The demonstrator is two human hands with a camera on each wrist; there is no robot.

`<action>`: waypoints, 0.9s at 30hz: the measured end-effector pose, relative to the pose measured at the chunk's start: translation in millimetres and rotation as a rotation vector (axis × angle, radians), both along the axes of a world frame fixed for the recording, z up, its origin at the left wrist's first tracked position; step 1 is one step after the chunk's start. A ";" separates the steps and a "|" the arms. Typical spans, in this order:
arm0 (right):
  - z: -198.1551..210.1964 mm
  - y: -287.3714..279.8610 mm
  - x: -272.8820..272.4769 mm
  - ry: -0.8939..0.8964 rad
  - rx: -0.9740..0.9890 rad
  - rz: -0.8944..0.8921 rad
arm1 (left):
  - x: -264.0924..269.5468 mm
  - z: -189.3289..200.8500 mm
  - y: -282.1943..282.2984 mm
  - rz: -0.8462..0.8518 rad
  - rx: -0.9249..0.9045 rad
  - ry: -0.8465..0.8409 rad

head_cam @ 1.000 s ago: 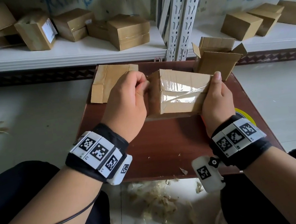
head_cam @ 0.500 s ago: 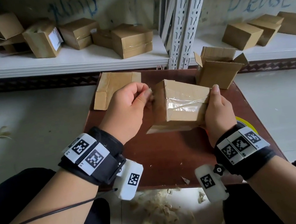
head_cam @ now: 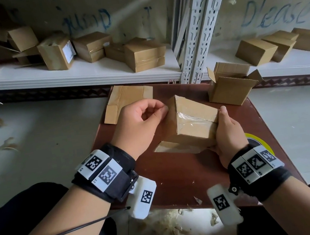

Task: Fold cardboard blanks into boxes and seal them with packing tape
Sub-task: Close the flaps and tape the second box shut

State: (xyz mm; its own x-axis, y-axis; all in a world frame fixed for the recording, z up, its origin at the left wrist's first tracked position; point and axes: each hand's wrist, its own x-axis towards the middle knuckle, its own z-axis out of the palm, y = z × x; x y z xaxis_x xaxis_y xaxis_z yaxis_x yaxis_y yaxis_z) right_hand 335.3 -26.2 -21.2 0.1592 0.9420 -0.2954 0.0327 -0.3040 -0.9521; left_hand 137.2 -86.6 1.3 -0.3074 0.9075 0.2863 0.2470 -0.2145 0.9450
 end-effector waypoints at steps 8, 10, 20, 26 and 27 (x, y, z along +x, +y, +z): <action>8.9 -1.3 5.3 0.358 -0.070 0.148 | -6.2 -4.4 6.4 -0.010 -0.266 -0.293; 13.2 -1.6 8.1 0.409 -0.064 0.217 | -4.8 -6.0 7.1 -0.041 -0.319 -0.327; 27.1 -10.0 4.9 0.735 -0.002 0.424 | 3.6 -4.8 10.5 -0.008 -0.431 -0.677; 27.8 -13.6 6.8 0.665 0.104 0.487 | 4.6 -2.0 12.7 0.006 -0.407 -0.905; 27.3 -14.1 7.3 0.632 0.121 0.459 | 4.2 -1.3 12.7 0.007 -0.398 -0.908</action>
State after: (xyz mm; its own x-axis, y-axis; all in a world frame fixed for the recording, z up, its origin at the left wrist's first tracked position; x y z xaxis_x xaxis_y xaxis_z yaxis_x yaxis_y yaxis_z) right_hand 342.6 -40.2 6.1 -0.4170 0.9042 -0.0920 -0.4279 -0.2846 -0.8578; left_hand 141.4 -73.9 0.0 -0.2646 0.8838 -0.3859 -0.6067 0.1586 0.7790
